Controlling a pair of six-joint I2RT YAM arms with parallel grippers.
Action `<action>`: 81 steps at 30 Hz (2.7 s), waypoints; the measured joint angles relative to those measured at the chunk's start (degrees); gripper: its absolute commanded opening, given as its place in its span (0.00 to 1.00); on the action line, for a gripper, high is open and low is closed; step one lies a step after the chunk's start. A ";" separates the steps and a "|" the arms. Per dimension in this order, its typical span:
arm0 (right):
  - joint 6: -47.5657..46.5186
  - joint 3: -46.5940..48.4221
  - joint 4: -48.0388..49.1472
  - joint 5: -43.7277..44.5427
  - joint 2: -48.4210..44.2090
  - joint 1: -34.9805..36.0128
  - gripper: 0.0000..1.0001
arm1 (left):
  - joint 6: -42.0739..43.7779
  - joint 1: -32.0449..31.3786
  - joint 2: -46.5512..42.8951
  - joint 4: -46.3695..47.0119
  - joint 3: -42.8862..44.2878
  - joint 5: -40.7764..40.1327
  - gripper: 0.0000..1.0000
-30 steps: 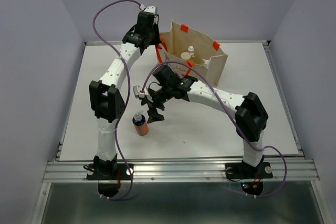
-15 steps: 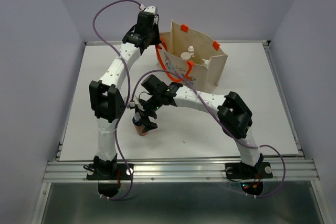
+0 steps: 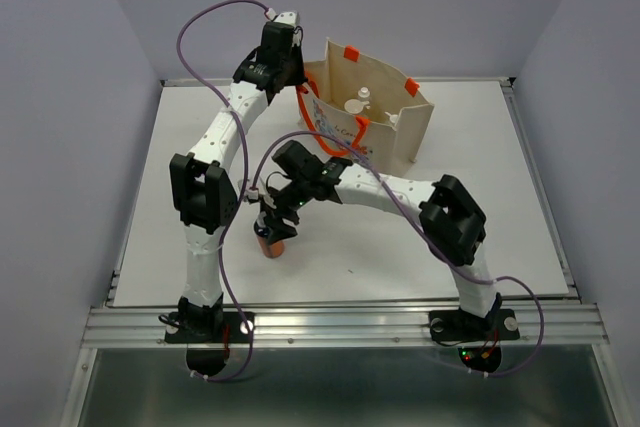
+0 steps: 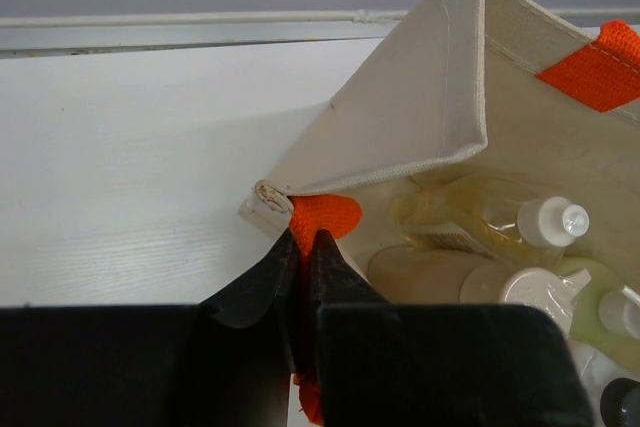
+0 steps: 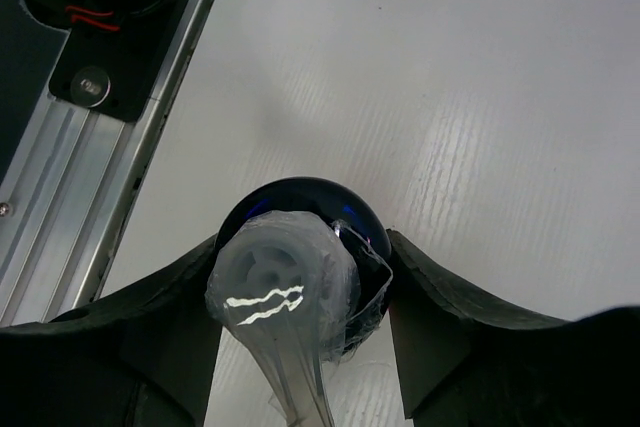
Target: Place the personal care products into the canvas bag
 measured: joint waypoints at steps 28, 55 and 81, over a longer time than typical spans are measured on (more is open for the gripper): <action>36.09 21.73 11.89 36.52 -11.74 -30.84 0.01 | -0.02 0.07 0.00 0.24 0.00 0.61 0.00; 34.32 19.15 22.58 31.50 7.17 -29.75 0.03 | -0.66 0.09 -0.02 0.09 0.00 0.68 0.00; 33.92 19.21 26.73 33.59 13.09 -29.18 0.11 | -1.29 0.09 -0.22 -0.11 -0.02 1.11 0.00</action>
